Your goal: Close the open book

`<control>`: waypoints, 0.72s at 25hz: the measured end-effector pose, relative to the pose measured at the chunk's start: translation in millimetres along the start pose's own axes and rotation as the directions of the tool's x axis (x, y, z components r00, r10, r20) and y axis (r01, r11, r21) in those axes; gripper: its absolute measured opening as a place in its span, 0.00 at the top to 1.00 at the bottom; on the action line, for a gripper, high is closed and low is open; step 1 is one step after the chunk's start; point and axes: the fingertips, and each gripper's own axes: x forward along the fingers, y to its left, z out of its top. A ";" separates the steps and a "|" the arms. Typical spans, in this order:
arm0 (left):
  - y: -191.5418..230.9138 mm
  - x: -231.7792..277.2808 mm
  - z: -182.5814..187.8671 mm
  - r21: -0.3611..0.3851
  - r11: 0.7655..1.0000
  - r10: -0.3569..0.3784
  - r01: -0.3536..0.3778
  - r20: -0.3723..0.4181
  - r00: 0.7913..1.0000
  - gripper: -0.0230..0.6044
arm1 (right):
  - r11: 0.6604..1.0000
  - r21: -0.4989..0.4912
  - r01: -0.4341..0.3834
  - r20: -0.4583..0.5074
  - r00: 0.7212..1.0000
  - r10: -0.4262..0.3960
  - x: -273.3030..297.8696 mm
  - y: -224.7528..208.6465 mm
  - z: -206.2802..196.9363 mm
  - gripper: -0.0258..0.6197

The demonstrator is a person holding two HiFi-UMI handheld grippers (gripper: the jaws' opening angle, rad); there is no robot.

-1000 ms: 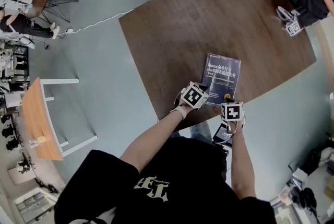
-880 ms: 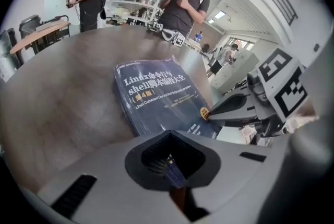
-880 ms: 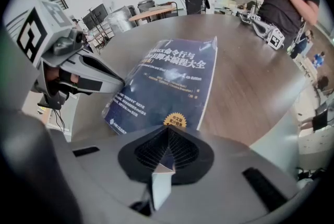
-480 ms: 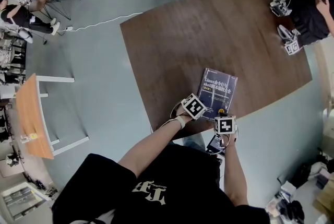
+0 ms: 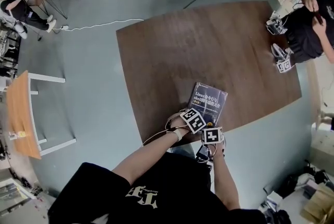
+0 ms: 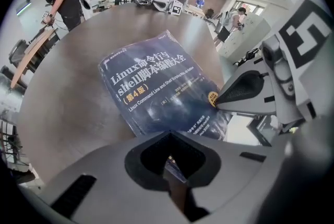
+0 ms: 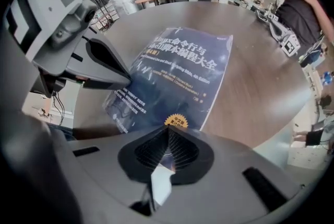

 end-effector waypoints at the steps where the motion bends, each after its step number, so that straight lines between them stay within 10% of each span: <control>1: 0.1 0.1 -0.7 0.011 1.000 -0.003 0.003 -0.008 1.000 0.96 | 1.000 -0.009 0.007 -0.003 1.000 -0.007 0.7 0.3 1.6 0.97; 18: 1.5 3.7 -0.2 0.191 0.982 0.016 -0.002 -0.075 0.997 0.96 | 0.997 -0.075 0.037 -0.008 0.999 -0.038 3.5 2.4 3.0 0.97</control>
